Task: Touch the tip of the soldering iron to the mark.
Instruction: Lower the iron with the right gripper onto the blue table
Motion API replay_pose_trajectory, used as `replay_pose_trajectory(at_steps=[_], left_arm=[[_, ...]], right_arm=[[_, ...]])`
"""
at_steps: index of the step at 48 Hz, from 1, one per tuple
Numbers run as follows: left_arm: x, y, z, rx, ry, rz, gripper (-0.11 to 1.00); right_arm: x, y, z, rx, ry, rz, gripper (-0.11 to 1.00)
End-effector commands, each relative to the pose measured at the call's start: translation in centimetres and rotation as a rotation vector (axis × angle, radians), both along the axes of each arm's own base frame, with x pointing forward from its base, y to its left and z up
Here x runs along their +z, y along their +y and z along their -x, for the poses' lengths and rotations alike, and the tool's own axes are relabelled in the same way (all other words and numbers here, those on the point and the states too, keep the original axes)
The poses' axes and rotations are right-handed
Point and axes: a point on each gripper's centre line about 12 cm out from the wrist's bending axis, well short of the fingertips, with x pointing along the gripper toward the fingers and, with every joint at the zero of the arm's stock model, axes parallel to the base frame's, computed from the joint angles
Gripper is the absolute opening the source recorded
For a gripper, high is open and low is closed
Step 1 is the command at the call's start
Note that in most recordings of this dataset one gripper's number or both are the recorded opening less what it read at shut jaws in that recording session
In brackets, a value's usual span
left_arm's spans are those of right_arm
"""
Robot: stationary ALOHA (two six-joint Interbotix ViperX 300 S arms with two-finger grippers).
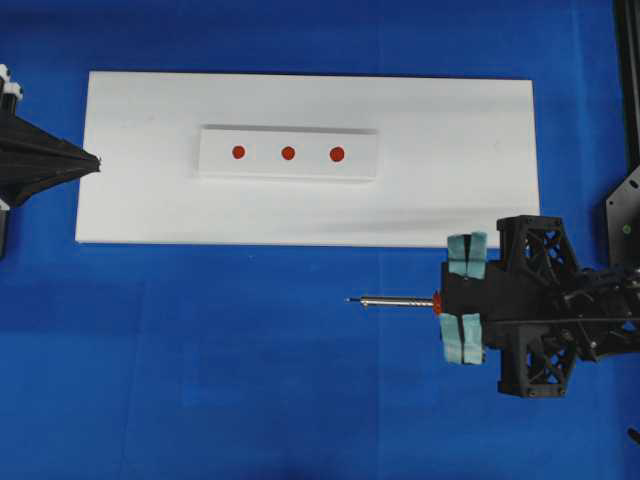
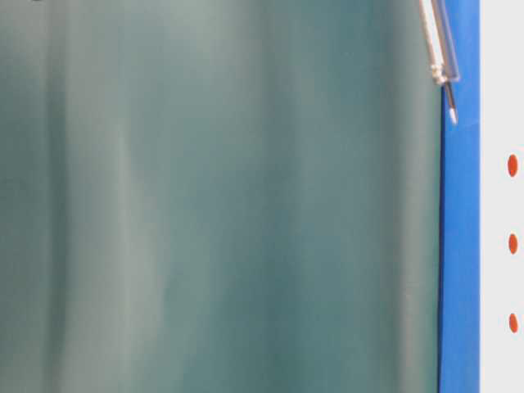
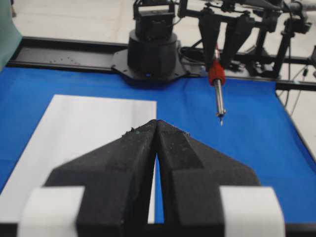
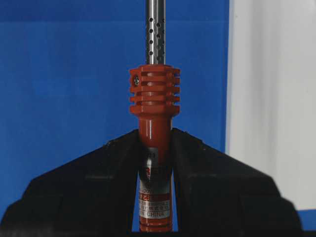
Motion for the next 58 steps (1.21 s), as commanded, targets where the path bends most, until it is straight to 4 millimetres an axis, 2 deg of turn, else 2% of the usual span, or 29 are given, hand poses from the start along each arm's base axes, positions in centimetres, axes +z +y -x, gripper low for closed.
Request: replay_pose_trajectory(at_steps=[1, 12, 43, 49, 58], left_arm=[[0.6, 0.0, -0.1, 0.001, -0.018, -0.001, 0.00], [0.7, 0.0, -0.1, 0.001, -0.020, 0.002, 0.00], [0.8, -0.1, 0.1, -0.004, -0.028, 0.002, 0.00], [0.9, -0.1, 0.2, -0.007, -0.021, 0.002, 0.00], [0.9, -0.2, 0.4, -0.012, -0.014, 0.000, 0.00]], right_arm=[[0.7, 0.1, -0.3, 0.007, -0.032, -0.006, 0.06], [0.3, 0.8, -2.7, 0.021, -0.085, -0.022, 0.06], [-0.1, 0.9, -14.5, 0.024, -0.180, 0.015, 0.06], [-0.2, 0.8, -15.8, 0.026, -0.188, 0.020, 0.06], [-0.3, 0.8, -16.0, 0.022, -0.189, 0.018, 0.06]])
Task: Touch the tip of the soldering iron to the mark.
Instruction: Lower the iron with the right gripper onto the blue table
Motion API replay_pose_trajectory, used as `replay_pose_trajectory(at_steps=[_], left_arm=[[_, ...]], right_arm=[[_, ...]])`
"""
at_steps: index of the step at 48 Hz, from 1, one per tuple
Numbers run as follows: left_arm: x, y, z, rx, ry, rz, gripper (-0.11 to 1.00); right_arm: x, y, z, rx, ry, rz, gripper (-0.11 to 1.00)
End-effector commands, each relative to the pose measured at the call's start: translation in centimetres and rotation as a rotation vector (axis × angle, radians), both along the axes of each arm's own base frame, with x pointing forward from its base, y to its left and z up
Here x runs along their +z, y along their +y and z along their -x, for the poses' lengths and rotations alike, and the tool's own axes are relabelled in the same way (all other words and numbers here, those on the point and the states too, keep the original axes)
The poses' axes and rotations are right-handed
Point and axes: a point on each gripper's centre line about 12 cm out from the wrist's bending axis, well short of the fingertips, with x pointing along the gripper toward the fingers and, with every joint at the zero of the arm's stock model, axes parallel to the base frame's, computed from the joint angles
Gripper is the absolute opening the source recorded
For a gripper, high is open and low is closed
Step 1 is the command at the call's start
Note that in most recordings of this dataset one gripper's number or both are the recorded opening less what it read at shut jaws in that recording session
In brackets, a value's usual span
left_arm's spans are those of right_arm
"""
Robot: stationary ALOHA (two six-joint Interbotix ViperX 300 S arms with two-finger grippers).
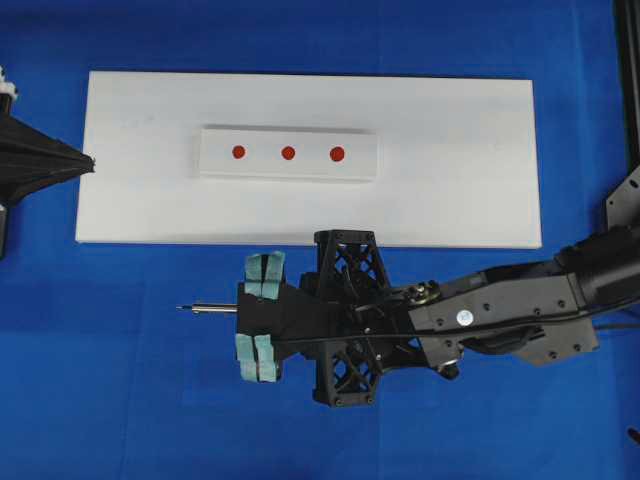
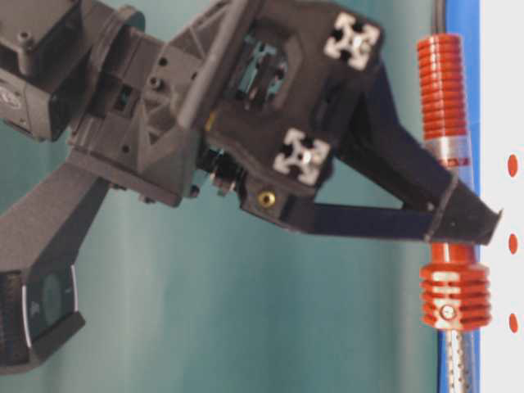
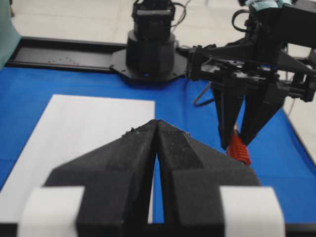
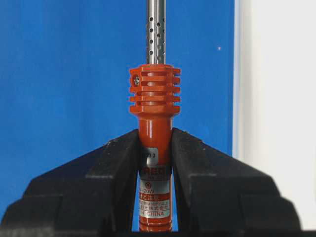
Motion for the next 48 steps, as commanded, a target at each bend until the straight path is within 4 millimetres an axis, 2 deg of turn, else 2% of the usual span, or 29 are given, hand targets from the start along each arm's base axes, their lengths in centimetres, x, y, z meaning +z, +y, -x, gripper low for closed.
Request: replay_pose_trajectory(at_steps=[1, 7, 32, 48], left_arm=[[0.7, -0.1, 0.0, -0.004, -0.018, -0.003, 0.00], [0.9, -0.1, 0.1, -0.005, -0.026, -0.001, 0.00], [0.8, -0.1, 0.2, -0.007, -0.027, 0.020, 0.00], [0.9, -0.1, 0.2, -0.007, -0.029, 0.022, 0.00]], right_arm=[[1.6, 0.0, -0.3, -0.003, -0.045, -0.015, 0.06], [0.6, 0.1, -0.5, 0.000, -0.032, -0.015, 0.06], [-7.5, 0.5, -1.2, 0.044, -0.045, -0.080, 0.06], [-10.9, 1.5, -1.1, 0.069, -0.080, -0.153, 0.06]])
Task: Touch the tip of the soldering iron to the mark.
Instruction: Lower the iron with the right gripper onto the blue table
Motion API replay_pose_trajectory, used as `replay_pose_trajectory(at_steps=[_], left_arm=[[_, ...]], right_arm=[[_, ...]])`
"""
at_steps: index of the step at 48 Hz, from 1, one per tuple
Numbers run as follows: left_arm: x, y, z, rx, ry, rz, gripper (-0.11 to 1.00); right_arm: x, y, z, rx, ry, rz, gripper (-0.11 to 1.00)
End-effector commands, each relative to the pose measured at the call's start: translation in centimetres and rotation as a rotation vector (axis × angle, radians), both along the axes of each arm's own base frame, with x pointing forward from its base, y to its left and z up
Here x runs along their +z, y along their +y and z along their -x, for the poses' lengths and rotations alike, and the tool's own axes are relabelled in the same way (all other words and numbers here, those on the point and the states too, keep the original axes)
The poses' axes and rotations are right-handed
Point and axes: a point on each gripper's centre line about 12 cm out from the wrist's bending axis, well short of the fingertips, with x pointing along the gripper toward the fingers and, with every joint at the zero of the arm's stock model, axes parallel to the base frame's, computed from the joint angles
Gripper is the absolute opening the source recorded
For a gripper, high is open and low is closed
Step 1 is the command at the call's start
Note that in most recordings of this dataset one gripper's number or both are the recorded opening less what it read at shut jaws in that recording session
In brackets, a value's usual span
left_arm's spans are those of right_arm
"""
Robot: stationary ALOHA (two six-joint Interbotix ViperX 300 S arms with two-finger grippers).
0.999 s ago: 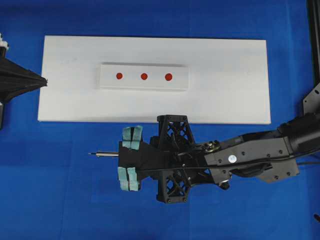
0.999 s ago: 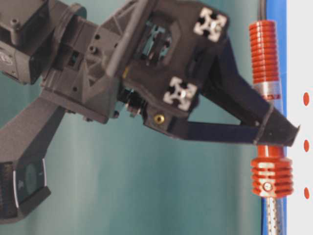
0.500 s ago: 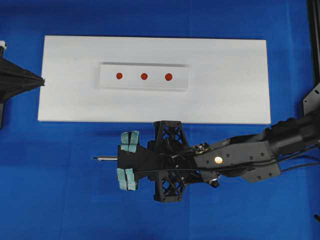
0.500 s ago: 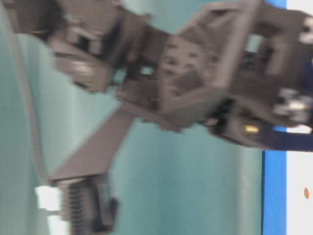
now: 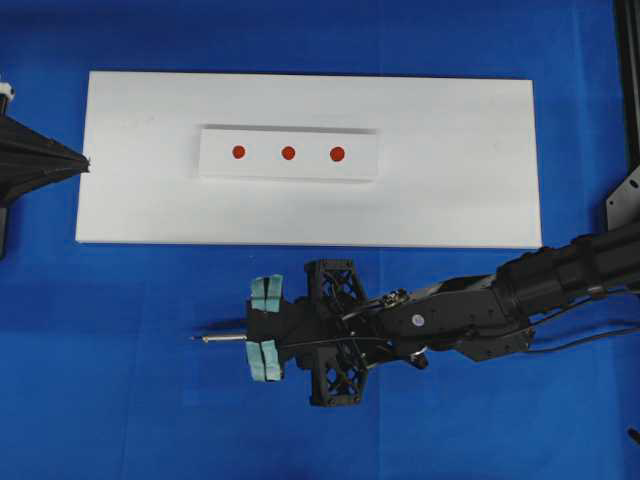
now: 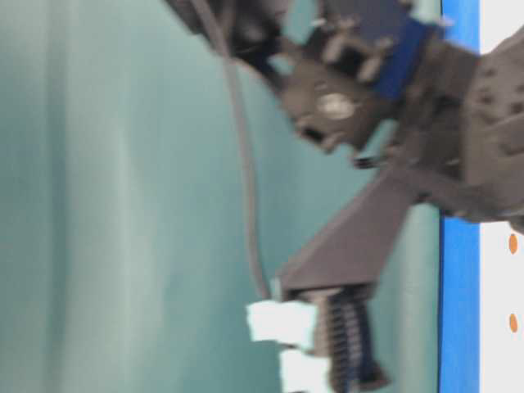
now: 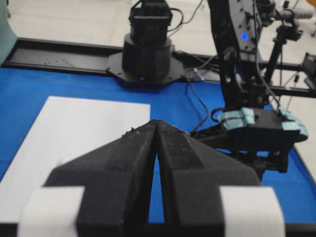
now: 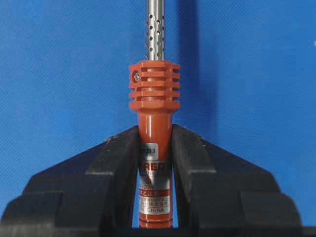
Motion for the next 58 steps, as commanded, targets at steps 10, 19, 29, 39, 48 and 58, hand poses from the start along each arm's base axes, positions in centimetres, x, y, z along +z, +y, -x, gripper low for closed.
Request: replay_pose_trajectory(at_steps=[10, 19, 29, 39, 48, 58], left_arm=[[0.7, -0.1, -0.1, -0.003, -0.018, -0.001, 0.00], [0.6, -0.1, -0.1, -0.003, -0.017, 0.000, 0.00], [0.7, -0.1, -0.1, -0.003, -0.018, 0.000, 0.00], [0.6, -0.1, -0.1, -0.003, -0.015, 0.003, 0.00], [0.6, -0.1, -0.1, -0.003, -0.012, 0.002, 0.00], [0.6, 0.0, -0.1, -0.002, -0.015, 0.002, 0.00]], right_arm=[[0.3, 0.6, 0.0, 0.012, -0.051, -0.040, 0.06], [0.0, 0.4, 0.1, 0.009, -0.045, -0.038, 0.06], [-0.4, 0.3, 0.1, 0.005, -0.037, -0.038, 0.07], [-0.4, 0.3, 0.1, -0.019, -0.029, -0.053, 0.25], [-0.4, 0.2, 0.2, -0.029, -0.010, -0.042, 0.79], [0.0, 0.1, 0.0, -0.031, -0.012, -0.041, 0.89]])
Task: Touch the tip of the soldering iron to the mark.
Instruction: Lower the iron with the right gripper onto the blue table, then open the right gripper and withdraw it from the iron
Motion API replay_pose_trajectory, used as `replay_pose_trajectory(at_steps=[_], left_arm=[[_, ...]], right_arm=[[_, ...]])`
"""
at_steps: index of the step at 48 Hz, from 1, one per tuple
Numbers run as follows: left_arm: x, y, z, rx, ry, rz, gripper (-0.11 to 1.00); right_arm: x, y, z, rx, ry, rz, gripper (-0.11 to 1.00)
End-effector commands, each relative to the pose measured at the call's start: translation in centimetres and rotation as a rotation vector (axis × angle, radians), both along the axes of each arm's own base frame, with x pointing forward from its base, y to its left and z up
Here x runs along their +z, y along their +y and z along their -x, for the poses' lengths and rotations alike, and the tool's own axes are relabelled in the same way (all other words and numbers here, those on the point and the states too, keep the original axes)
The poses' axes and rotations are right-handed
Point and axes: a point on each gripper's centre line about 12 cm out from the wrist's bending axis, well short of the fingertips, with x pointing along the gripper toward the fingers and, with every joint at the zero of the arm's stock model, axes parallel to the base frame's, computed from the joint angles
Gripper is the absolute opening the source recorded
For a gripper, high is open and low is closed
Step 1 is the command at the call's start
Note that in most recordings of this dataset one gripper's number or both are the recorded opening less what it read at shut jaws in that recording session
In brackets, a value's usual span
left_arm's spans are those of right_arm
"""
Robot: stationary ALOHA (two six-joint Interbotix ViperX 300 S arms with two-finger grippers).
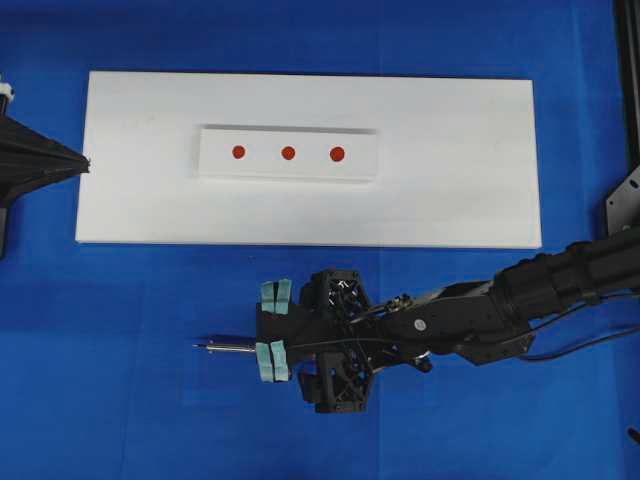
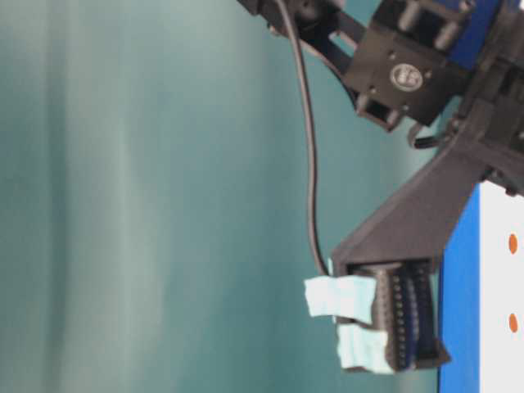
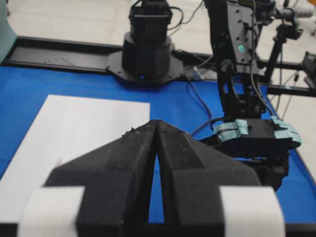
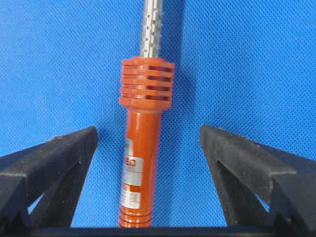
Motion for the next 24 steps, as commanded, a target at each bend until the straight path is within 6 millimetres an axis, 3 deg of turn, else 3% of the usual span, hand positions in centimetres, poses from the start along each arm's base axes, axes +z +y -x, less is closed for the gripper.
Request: replay_pose_trajectory(at_steps=[1, 9, 24], left_arm=[[0.6, 0.0, -0.1, -0.002, -0.017, 0.000, 0.00], [0.6, 0.0, -0.1, -0.002, -0.017, -0.001, 0.00], [0.6, 0.0, -0.1, -0.002, -0.017, 0.000, 0.00]], right_arm=[[1.5, -0.1, -0.6, -0.006, -0.036, -0.009, 0.90], [3.8, -0.4, -0.2, -0.015, -0.044, -0.003, 0.90], [11.9, -1.3, 2.2, -0.033, -0.073, 0.035, 0.90]])
